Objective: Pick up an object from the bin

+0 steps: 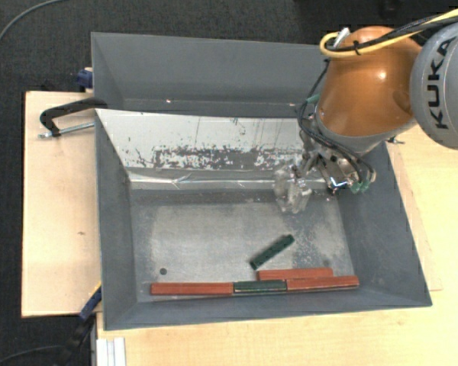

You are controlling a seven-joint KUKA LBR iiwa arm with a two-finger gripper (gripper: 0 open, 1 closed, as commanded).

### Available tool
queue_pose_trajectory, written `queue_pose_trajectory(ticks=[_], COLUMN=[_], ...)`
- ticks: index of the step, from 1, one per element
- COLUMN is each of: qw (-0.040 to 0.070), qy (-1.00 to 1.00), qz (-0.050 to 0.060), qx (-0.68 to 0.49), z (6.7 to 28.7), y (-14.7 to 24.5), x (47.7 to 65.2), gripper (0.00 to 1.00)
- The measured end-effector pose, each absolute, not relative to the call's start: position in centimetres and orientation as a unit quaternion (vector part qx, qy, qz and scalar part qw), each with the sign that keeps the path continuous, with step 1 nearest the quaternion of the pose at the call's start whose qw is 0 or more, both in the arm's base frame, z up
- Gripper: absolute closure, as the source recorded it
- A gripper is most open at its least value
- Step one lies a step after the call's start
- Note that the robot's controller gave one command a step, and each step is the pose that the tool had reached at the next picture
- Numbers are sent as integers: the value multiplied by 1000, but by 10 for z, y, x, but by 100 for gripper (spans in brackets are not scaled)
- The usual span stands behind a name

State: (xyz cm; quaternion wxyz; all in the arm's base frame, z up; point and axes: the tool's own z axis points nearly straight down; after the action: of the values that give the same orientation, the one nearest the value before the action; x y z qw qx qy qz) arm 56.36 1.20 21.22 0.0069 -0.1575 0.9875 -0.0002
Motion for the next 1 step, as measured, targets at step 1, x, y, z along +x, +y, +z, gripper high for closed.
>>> queue_pose_trajectory(ticks=[1], qw=[3], qy=[988], qz=[0], qx=[-156], z=[209], y=[11], x=[562], gripper=[0])
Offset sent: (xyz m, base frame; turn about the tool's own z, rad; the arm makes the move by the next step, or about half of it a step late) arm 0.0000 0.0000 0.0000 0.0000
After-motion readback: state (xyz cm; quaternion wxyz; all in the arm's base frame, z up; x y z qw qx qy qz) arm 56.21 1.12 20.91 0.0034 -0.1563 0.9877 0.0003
